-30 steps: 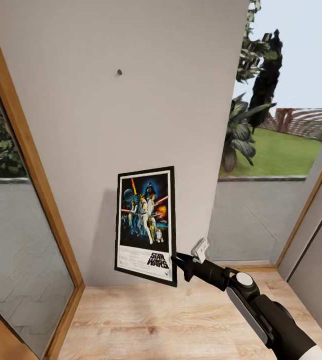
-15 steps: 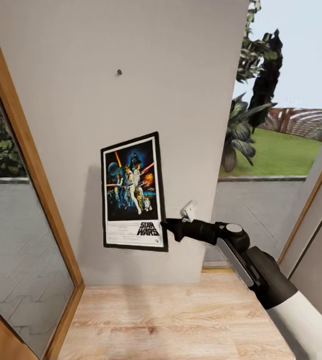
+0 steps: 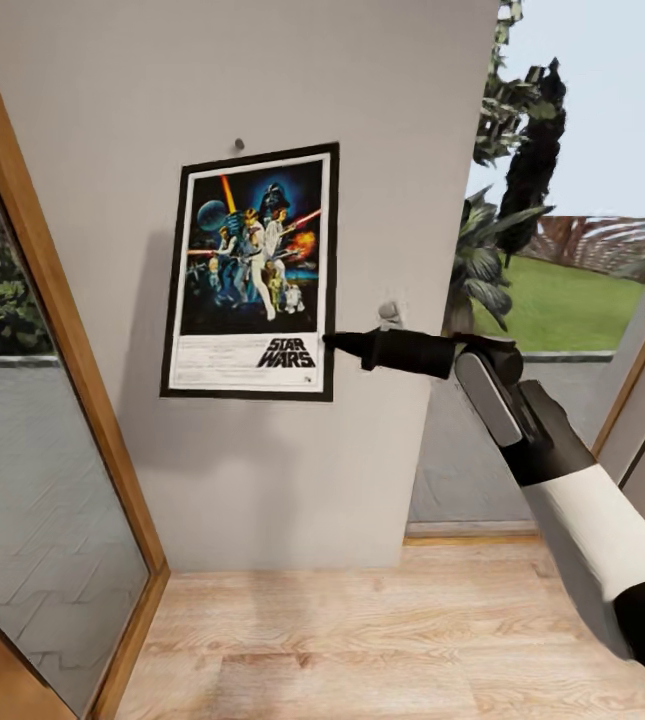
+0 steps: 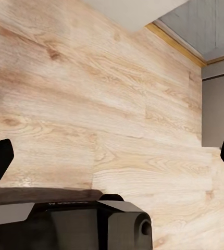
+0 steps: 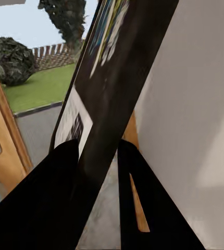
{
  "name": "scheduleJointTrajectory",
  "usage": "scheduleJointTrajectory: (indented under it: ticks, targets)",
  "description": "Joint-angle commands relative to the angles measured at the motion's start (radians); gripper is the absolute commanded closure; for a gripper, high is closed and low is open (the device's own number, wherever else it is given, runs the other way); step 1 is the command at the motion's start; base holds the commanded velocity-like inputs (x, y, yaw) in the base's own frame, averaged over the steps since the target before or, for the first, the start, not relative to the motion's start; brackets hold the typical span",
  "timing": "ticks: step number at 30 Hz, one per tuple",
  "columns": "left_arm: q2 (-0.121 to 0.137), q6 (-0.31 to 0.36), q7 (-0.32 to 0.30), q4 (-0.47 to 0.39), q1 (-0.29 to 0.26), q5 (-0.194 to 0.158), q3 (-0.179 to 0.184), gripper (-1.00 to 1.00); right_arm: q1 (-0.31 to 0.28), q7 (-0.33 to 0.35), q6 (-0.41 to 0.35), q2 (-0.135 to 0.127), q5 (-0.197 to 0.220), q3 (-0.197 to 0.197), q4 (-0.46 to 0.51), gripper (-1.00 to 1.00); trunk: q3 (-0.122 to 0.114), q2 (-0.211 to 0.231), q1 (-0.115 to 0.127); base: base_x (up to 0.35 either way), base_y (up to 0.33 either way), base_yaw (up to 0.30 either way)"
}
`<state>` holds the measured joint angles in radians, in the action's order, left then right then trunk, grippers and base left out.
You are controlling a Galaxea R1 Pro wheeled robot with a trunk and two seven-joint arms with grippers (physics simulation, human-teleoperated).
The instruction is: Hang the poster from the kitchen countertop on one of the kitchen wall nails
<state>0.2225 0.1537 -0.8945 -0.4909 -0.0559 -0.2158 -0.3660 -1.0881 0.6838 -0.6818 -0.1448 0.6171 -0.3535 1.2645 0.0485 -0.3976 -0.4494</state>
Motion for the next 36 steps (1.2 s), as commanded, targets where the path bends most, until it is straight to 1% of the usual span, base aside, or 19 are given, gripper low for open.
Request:
scheduleJointTrajectory:
  ticks: [1,2,4,5,6,9,12,15,16,17,20,28,29,30,31,33,34,35,36]
  targets:
    - [0.0,0.01,-0.004,0.0,-0.001,-0.006,-0.002,-1.0,-0.004,0.019,-0.007,-0.001,0.013,0.012,-0.016,1.0,0.002,-0.002,-0.001,0.0,0.0,0.0]
    - [0.0,0.01,-0.004,0.0,-0.001,-0.006,-0.002,-1.0,-0.006,0.04,-0.007,-0.002,0.017,0.024,-0.032,1.0,0.002,-0.002,-0.001,0.0,0.0,0.0]
    - [0.0,0.011,-0.004,0.0,-0.001,-0.006,-0.002,-1.0,-0.015,0.119,-0.006,-0.008,0.025,0.06,-0.092,1.0,0.002,-0.002,-0.001,0.0,0.0,0.0]
    - [0.0,0.011,-0.004,0.0,-0.001,-0.005,-0.002,-1.0,-0.017,0.134,-0.006,-0.01,0.026,0.065,-0.102,1.0,0.002,-0.002,-0.001,0.0,0.0,0.0]
    - [0.0,0.011,-0.005,0.0,-0.001,-0.006,-0.002,-1.0,-0.021,0.178,-0.004,-0.018,0.027,0.08,-0.129,1.0,0.002,-0.002,-0.001,0.0,0.0,0.0]
    - [0.0,0.011,-0.006,0.0,-0.001,-0.005,-0.002,-1.0,-0.022,0.187,-0.003,-0.02,0.027,0.083,-0.127,1.0,0.002,-0.002,-0.001,0.0,0.0,0.0]
    - [0.001,0.011,-0.006,0.0,-0.001,-0.005,-0.002,-1.0,-0.022,0.193,0.004,-0.021,0.026,0.077,-0.087,1.0,0.002,-0.002,-0.001,0.0,0.0,0.0]
    - [0.005,0.011,-0.006,0.0,-0.001,-0.006,-0.002,-1.0,-0.021,0.194,0.034,-0.022,0.017,0.07,-0.029,1.0,0.002,-0.002,-0.001,0.0,0.0,0.0]
    - [0.006,0.011,-0.006,0.0,-0.001,-0.006,-0.002,-1.0,-0.021,0.194,0.042,-0.022,-0.002,0.059,-0.012,1.0,0.002,-0.002,-0.001,0.0,0.0,0.0]
    - [0.008,0.011,-0.006,0.0,-0.001,-0.006,-0.002,-1.0,-0.02,0.194,0.054,-0.021,-0.075,0.022,0.012,1.0,0.002,-0.002,-0.001,0.0,0.0,0.0]
    - [0.009,0.011,-0.006,0.0,-0.001,-0.006,-0.002,-1.0,-0.02,0.194,0.056,-0.021,-0.091,0.015,0.016,1.0,0.002,-0.002,-0.001,0.0,0.0,0.0]
    - [0.015,0.012,-0.007,0.0,-0.001,-0.006,-0.002,-1.0,-0.019,0.192,0.058,-0.021,-0.1,0.009,0.025,1.0,0.002,-0.002,-0.001,0.0,0.0,0.0]
    - [0.015,0.012,-0.007,0.0,-0.001,-0.006,-0.002,-1.0,-0.019,0.191,0.059,-0.022,-0.105,0.009,0.035,1.0,0.002,-0.002,-0.001,0.0,0.0,0.0]
    - [0.015,0.011,-0.007,0.0,-0.001,-0.006,-0.002,-1.0,-0.019,0.19,0.059,-0.022,-0.127,0.007,0.047,1.0,0.002,-0.002,-0.001,0.0,0.0,0.0]
    - [0.015,0.011,-0.007,0.0,-0.001,-0.006,-0.002,-1.0,-0.019,0.19,0.059,-0.022,-0.127,0.007,0.047,1.0,0.002,-0.002,-0.001,0.0,0.0,0.0]
    - [0.015,0.011,-0.007,0.0,-0.001,-0.006,-0.002,-1.0,-0.019,0.191,0.059,-0.022,-0.197,0.002,0.071,1.0,0.002,-0.002,-0.001,0.0,0.0,0.0]
    - [0.015,0.011,-0.007,0.0,-0.001,-0.006,-0.002,-1.0,-0.017,0.192,0.059,-0.021,-0.243,0.0,0.089,1.0,0.002,-0.002,-0.001,0.0,0.0,0.0]
    - [0.015,0.011,-0.007,0.0,-0.001,-0.006,-0.002,-1.0,-0.015,0.192,0.059,-0.021,-0.272,-0.001,0.1,1.0,0.002,-0.002,-0.001,0.0,0.0,0.0]
    - [0.015,0.012,-0.007,0.0,-0.001,-0.006,-0.002,-1.0,-0.014,0.192,0.059,-0.02,-0.282,-0.001,0.104,1.0,0.002,-0.002,-0.001,0.0,0.0,0.0]
